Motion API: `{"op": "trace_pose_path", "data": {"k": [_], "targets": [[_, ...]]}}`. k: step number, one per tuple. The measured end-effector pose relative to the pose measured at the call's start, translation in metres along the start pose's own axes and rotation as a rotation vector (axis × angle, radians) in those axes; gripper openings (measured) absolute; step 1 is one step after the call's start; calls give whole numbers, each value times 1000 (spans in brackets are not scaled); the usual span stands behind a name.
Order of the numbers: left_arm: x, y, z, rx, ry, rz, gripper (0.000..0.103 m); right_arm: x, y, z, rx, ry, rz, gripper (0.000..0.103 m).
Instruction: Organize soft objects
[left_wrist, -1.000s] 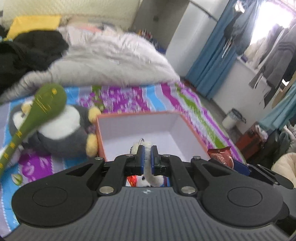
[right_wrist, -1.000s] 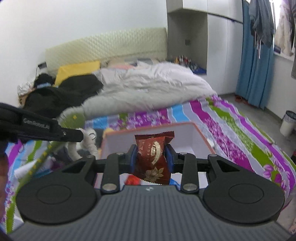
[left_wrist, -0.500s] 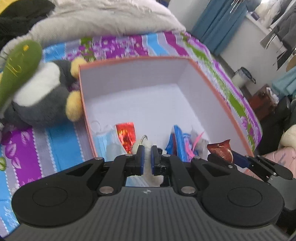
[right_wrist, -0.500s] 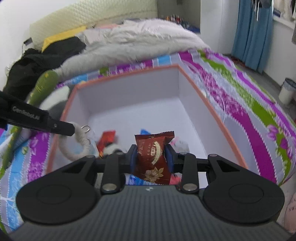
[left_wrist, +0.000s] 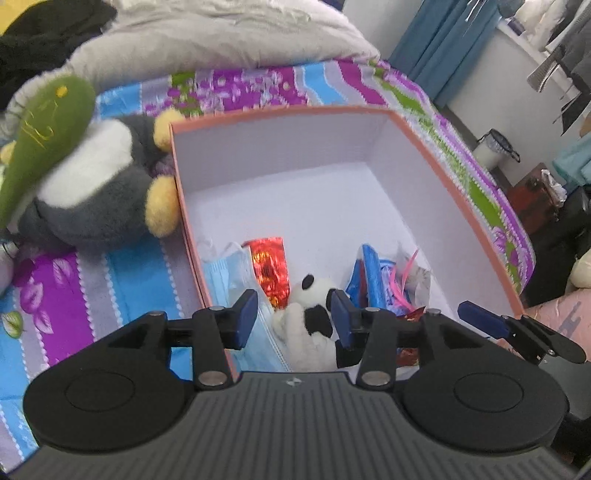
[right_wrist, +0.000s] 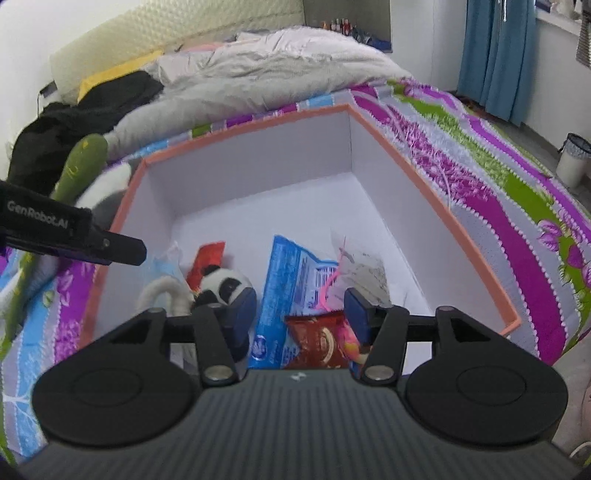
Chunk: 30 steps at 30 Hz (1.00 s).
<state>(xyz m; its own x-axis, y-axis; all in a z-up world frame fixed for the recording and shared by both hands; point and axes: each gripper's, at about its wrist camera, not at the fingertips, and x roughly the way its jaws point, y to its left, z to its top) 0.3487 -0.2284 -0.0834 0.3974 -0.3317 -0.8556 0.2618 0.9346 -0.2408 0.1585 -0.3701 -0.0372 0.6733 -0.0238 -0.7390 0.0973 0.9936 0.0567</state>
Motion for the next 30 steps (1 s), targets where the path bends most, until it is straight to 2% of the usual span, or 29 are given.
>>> {"op": "trace_pose_path", "data": {"k": [8, 16, 23, 30], "targets": [[-67, -6, 1, 68, -129, -17, 50, -62, 15, 21, 3, -154, 48, 55], [-154, -20, -5, 116, -295, -88, 50, -128, 32, 30, -5, -284, 68, 55], [-215, -32, -34, 164, -404, -122, 50, -169, 41, 20, -15, -343, 63, 55], [-249, -37, -67, 179, -455, -142, 50, -201, 53, 3, -30, -397, 62, 55]]}}
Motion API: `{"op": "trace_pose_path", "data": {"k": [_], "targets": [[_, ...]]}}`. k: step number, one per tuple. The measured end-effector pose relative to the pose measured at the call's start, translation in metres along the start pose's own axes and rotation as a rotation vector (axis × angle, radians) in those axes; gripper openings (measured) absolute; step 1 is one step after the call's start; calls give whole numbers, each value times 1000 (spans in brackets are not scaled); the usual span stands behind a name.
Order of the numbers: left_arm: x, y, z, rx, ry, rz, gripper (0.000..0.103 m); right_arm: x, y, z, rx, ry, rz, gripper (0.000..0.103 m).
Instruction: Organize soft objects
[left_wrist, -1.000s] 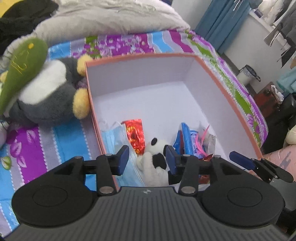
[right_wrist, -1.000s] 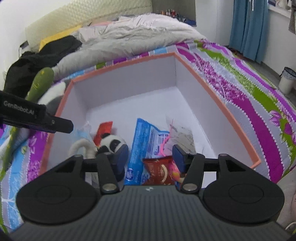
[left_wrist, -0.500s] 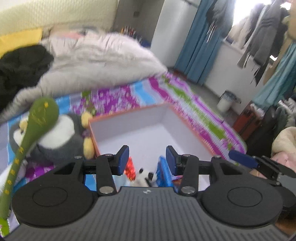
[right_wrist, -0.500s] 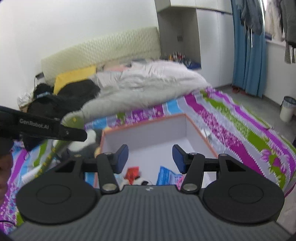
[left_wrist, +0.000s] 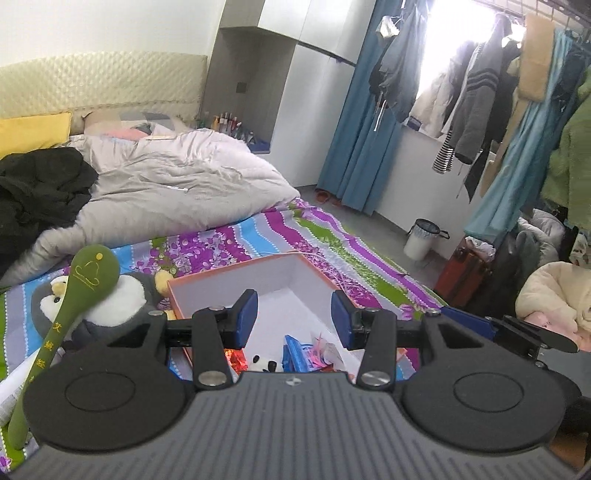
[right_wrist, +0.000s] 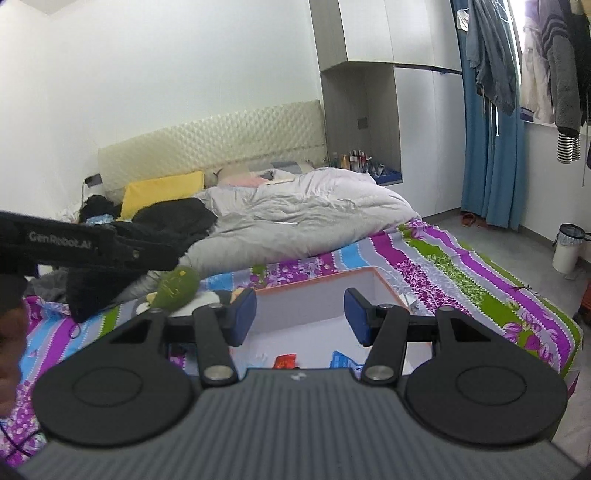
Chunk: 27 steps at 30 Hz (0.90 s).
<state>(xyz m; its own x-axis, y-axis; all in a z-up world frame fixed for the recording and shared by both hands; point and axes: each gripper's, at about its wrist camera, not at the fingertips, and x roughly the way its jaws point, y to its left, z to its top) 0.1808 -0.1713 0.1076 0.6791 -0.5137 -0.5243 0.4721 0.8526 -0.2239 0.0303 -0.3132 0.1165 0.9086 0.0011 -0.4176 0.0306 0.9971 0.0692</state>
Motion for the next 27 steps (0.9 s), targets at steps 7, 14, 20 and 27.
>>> {"op": "trace_pose_path", "data": {"k": [7, 14, 20, 27], "targets": [[-26, -13, -24, 36, -11, 19, 50, -15, 9, -19, 11, 19, 12, 55], [-34, -12, -48, 27, 13, 17, 50, -23, 13, -34, -11, 24, -11, 55], [-33, -1, -67, -6, 41, 35, 50, -23, 12, -54, -2, 60, -35, 55], [-25, 10, -87, -23, 80, 53, 50, -19, 11, -69, 17, 97, -46, 55]]}}
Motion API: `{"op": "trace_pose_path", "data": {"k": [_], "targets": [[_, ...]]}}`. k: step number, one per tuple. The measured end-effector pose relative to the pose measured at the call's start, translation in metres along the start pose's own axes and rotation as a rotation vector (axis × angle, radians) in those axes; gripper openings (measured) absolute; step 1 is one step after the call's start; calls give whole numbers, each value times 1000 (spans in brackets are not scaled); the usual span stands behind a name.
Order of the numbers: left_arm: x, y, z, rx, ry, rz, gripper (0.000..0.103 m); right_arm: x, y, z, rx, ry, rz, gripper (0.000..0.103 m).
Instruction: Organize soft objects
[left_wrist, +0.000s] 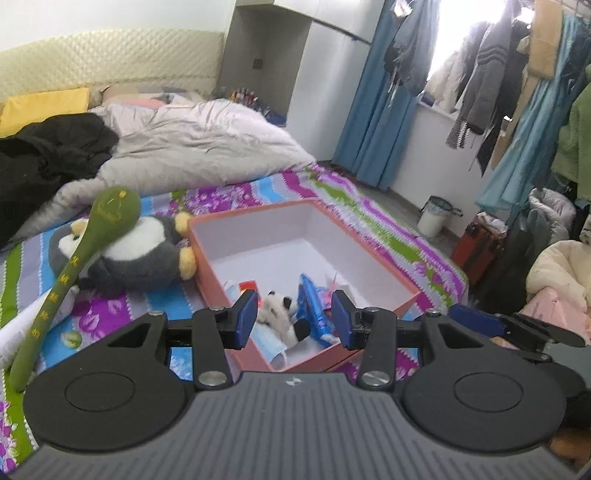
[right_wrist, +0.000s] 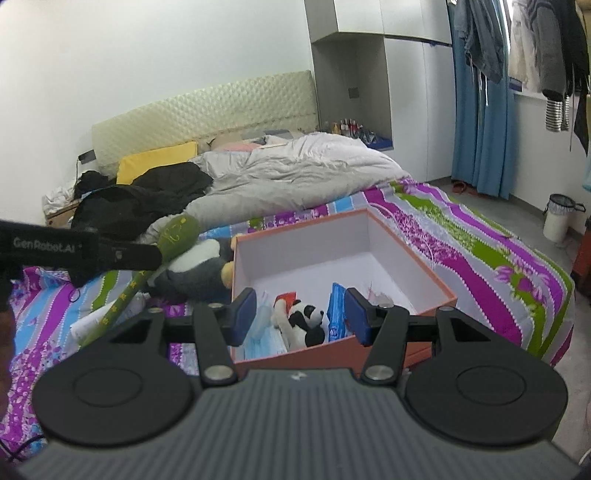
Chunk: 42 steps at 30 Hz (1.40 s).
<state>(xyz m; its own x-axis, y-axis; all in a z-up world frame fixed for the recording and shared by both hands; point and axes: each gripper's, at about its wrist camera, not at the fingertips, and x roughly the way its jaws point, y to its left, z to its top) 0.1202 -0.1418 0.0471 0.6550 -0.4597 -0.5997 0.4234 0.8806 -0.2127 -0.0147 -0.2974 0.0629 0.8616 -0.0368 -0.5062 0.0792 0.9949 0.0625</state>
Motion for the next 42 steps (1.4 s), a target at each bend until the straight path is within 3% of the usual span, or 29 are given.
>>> {"op": "trace_pose_path", "data": {"k": [16, 17, 20, 21, 22, 25, 42], "targets": [[17, 16, -29, -46, 79, 25, 50, 8, -4, -15, 9, 53, -23, 56], [17, 17, -29, -46, 77, 25, 50, 8, -4, -15, 7, 55, -28, 59], [17, 19, -25, -59, 69, 18, 68, 10, -6, -14, 8, 55, -45, 97], [17, 19, -24, -59, 65, 14, 75, 10, -7, -14, 12, 53, -47, 103], [17, 19, -24, -57, 63, 15, 84, 11, -9, -14, 13, 54, -57, 103], [16, 19, -22, -46, 55, 24, 97, 13, -11, -15, 16, 66, -71, 103], [16, 19, -24, -33, 74, 65, 103, 14, -10, -17, 28, 74, -69, 103]]}}
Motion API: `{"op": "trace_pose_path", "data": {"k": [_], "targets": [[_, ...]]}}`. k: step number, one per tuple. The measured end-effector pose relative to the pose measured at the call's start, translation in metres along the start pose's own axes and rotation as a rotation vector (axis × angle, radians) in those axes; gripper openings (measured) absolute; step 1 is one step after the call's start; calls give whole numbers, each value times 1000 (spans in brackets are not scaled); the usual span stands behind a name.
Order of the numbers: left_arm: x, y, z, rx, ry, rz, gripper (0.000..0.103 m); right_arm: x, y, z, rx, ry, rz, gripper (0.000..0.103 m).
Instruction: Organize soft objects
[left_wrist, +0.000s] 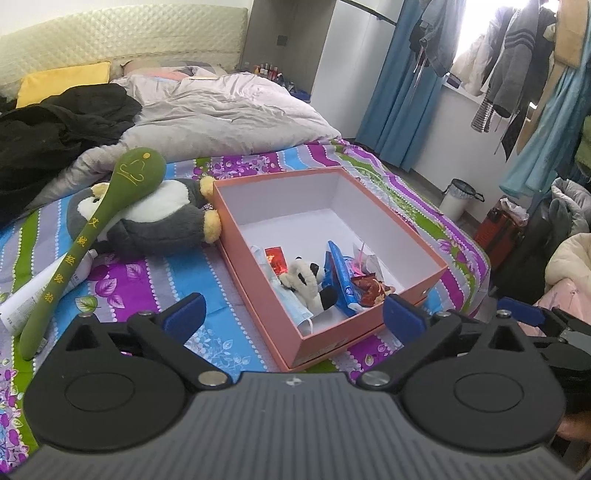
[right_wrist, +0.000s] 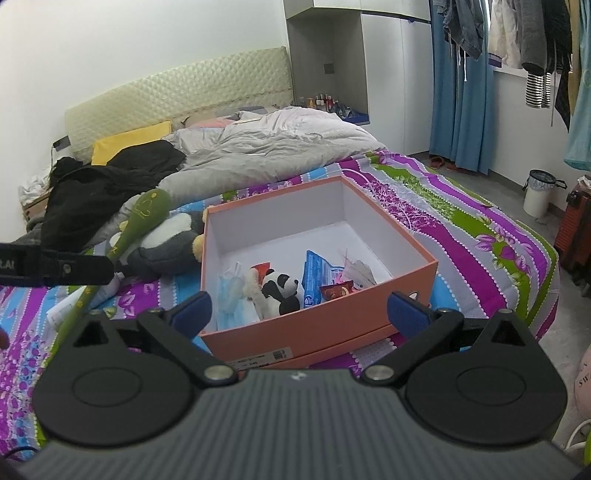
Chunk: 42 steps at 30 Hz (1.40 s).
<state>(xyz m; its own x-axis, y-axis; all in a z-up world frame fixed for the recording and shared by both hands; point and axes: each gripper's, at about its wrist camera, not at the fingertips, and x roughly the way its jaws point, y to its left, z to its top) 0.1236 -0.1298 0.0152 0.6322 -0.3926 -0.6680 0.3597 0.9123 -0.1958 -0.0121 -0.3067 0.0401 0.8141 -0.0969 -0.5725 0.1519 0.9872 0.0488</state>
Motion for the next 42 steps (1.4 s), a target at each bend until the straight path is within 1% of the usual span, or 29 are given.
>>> {"op": "trace_pose_path", "data": {"k": [8, 13, 16, 42], "targets": [[1, 0, -3, -6, 19, 6, 103, 0, 1, 0, 7, 5, 1, 103], [-1, -3, -3, 19, -1, 24, 103, -1, 1, -1, 11, 5, -1, 103], [-3, -4, -3, 22, -7, 21, 103, -1, 0, -1, 21, 3, -3, 103], [-7, -4, -1, 19, -16, 24, 103, -2, -1, 0, 25, 0, -5, 103]]}}
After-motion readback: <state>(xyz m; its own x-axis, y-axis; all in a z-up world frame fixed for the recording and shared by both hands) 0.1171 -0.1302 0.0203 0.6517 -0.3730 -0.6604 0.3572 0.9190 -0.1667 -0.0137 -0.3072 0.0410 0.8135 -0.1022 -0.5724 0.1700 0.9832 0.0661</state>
